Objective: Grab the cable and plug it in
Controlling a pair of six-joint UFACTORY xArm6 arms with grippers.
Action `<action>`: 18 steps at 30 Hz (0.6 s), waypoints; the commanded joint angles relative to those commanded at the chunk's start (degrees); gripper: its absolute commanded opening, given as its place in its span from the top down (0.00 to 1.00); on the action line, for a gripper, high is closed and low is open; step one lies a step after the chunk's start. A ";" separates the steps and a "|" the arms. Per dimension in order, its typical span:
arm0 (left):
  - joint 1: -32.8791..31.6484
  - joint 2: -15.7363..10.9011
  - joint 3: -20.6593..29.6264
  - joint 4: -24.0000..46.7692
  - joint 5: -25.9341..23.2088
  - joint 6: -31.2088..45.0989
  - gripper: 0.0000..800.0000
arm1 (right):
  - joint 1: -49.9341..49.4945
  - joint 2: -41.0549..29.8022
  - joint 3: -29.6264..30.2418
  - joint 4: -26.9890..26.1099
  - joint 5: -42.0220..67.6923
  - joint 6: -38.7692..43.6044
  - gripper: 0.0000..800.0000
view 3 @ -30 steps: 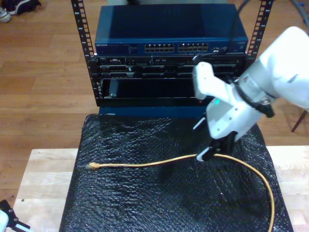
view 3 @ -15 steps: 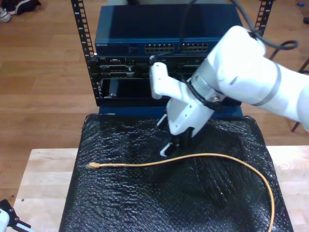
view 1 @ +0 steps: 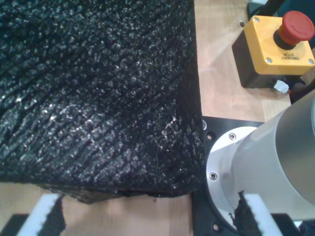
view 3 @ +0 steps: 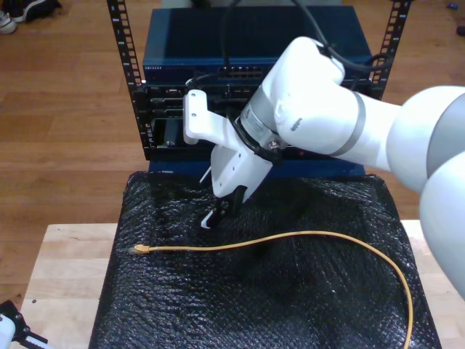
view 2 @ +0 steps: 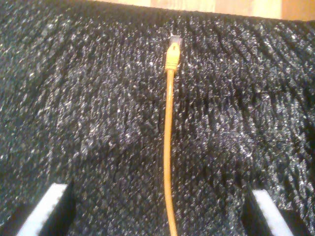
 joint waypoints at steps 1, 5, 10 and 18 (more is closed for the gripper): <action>0.00 0.00 0.00 0.00 0.00 0.00 0.00 | 0.79 0.53 -0.26 0.00 -0.79 0.00 0.01; 0.00 0.00 0.00 -0.09 0.00 0.00 0.00 | 3.60 2.73 -1.58 -0.53 -2.99 2.90 0.01; 0.00 0.18 0.00 -0.09 -0.44 -0.09 0.00 | 6.24 6.95 -5.63 -3.69 -2.99 6.42 0.01; 0.00 1.41 0.00 -0.44 -3.16 -3.08 0.00 | 9.32 11.78 -10.20 -18.99 -2.64 20.66 0.01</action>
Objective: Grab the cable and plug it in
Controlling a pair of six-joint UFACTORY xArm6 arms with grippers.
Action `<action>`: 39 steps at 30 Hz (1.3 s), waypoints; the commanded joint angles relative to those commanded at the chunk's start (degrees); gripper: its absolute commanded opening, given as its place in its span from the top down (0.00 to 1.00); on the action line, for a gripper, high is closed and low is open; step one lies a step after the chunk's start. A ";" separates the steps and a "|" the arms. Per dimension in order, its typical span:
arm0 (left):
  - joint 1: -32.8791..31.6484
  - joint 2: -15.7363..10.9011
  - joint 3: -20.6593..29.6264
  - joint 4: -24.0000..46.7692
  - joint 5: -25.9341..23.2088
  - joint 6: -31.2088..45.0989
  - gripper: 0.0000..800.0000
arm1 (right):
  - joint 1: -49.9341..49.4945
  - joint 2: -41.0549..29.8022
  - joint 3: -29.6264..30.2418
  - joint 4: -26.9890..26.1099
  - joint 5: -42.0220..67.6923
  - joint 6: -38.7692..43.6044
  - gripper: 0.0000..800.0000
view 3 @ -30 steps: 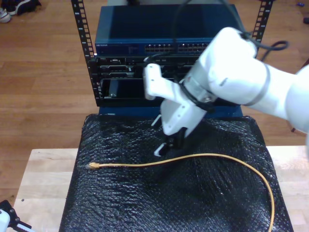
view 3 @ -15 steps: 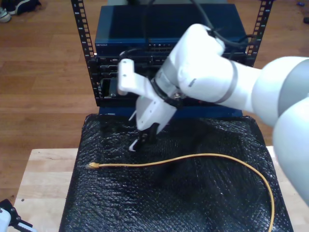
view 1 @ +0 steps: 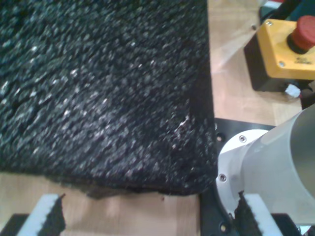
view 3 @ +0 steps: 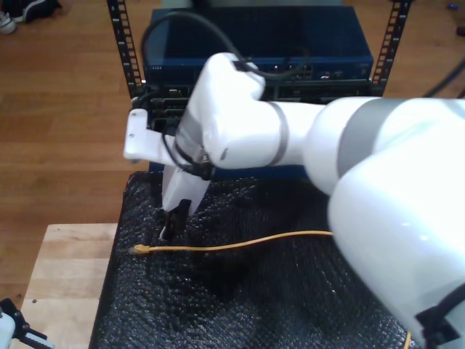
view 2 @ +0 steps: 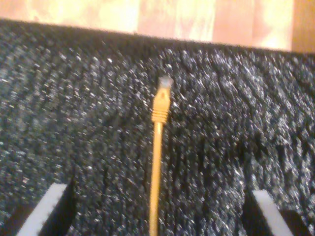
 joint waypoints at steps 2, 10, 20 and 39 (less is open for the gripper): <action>0.00 0.26 0.00 0.00 -0.09 -0.09 0.00 | 0.88 0.70 -0.44 -2.55 0.00 2.99 0.01; 0.00 0.18 0.00 0.00 0.26 -0.09 0.00 | 2.81 2.29 -2.20 -5.45 0.00 7.74 0.04; 0.00 0.18 0.00 0.00 0.35 -0.09 0.00 | 5.36 5.71 -4.84 -11.96 1.58 15.56 0.05; 0.00 0.18 0.00 0.00 0.44 -0.09 0.00 | 7.38 12.04 -10.81 -17.14 4.40 22.59 0.06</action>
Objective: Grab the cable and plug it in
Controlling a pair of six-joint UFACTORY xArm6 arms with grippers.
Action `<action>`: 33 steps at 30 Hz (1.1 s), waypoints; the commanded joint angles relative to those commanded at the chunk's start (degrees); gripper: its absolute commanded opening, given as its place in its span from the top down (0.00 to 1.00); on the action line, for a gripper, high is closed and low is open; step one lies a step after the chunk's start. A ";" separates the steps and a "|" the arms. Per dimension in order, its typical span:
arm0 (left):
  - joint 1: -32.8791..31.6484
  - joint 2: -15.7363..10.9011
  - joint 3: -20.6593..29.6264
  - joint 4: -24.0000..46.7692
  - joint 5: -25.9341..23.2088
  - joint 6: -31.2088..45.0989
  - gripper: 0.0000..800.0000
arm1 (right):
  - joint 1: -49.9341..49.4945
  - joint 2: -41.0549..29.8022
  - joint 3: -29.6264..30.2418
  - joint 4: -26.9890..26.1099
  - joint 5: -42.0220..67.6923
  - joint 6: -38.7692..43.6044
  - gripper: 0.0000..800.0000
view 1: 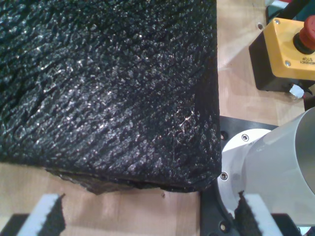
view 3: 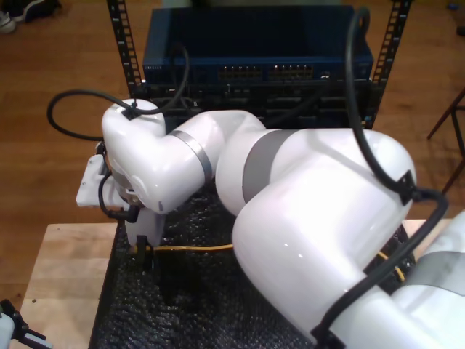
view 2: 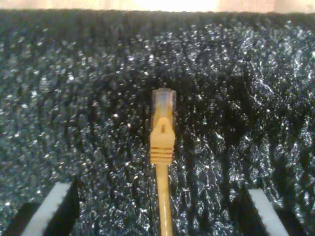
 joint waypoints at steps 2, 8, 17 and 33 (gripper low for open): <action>0.00 0.00 0.00 0.00 0.00 0.00 0.00 | 0.09 0.44 -0.53 -0.35 0.00 0.62 0.09; 0.00 0.00 0.00 0.00 0.00 0.00 0.00 | 0.09 2.02 -1.76 -0.44 0.00 1.14 0.17; 0.00 0.00 0.00 0.00 0.00 0.00 0.00 | 0.09 2.20 -1.67 -0.44 0.00 1.49 0.28; 0.00 0.00 0.00 0.00 0.00 0.00 0.00 | 0.62 2.11 -1.76 -0.44 0.00 1.67 0.47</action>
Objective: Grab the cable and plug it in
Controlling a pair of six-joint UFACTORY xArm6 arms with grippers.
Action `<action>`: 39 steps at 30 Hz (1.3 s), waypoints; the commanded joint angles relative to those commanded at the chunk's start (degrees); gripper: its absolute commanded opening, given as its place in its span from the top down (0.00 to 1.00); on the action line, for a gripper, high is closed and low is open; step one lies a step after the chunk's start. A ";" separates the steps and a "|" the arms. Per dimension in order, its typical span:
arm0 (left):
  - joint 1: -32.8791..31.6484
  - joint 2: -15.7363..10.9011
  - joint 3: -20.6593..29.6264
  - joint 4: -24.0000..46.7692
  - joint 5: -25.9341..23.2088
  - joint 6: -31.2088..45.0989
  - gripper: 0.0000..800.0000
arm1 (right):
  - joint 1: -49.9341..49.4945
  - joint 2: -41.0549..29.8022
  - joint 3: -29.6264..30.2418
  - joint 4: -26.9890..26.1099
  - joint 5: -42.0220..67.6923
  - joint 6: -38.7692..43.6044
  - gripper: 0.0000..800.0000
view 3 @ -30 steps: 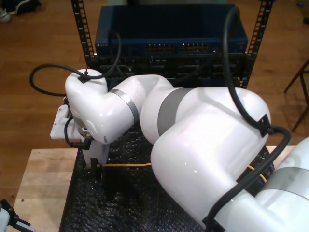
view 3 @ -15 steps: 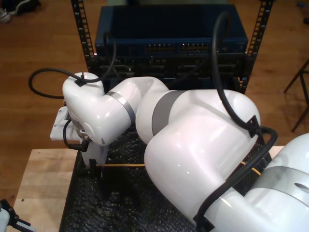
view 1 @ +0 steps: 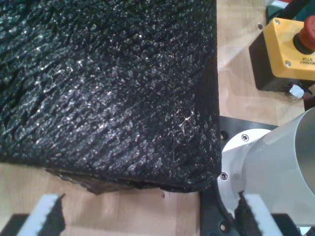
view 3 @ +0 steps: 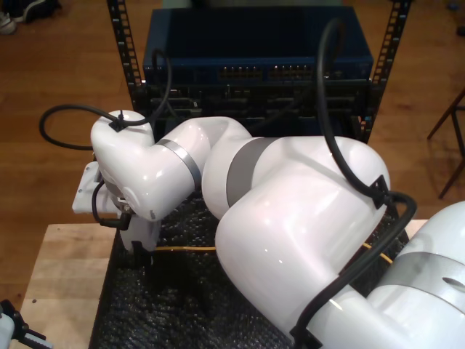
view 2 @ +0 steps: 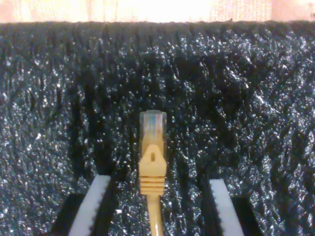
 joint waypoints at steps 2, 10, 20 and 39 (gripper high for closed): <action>0.00 0.00 0.00 0.00 0.00 0.00 0.00 | 0.00 0.09 0.00 -0.09 0.00 0.00 0.50; 0.00 0.00 0.00 0.00 0.00 0.09 0.00 | 0.00 0.00 0.09 -3.34 0.00 3.25 0.61; 0.00 0.09 0.00 0.00 0.00 0.09 0.00 | 0.79 0.09 -0.09 -6.42 0.18 5.71 0.67; 0.00 0.00 0.00 0.00 0.00 0.09 0.00 | 1.58 0.79 -0.79 -6.15 0.88 5.63 0.68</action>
